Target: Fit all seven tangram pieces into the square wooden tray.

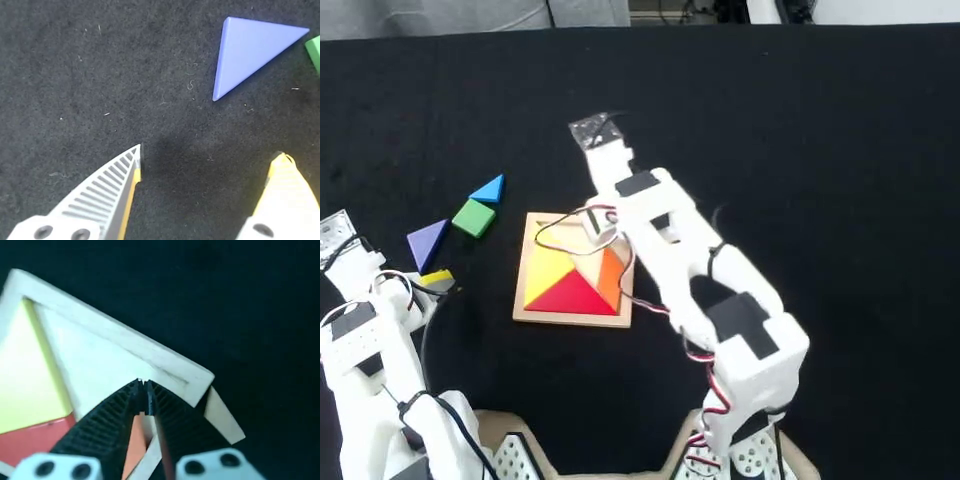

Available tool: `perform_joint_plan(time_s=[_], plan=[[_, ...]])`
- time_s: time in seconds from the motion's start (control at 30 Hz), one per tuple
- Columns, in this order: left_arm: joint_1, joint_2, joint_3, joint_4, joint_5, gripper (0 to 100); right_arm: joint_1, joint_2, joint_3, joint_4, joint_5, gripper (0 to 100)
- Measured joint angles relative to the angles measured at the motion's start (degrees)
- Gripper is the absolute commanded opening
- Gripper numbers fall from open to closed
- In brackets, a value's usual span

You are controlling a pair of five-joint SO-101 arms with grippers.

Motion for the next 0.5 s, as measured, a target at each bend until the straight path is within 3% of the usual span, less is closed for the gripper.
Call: perform_joint_plan(time_s=[0.5], plan=[[0.00, 0.00, 0.00, 0.00, 0.00, 39, -0.18, 0.44, -1.14, 0.70, 0.79, 1.1]])
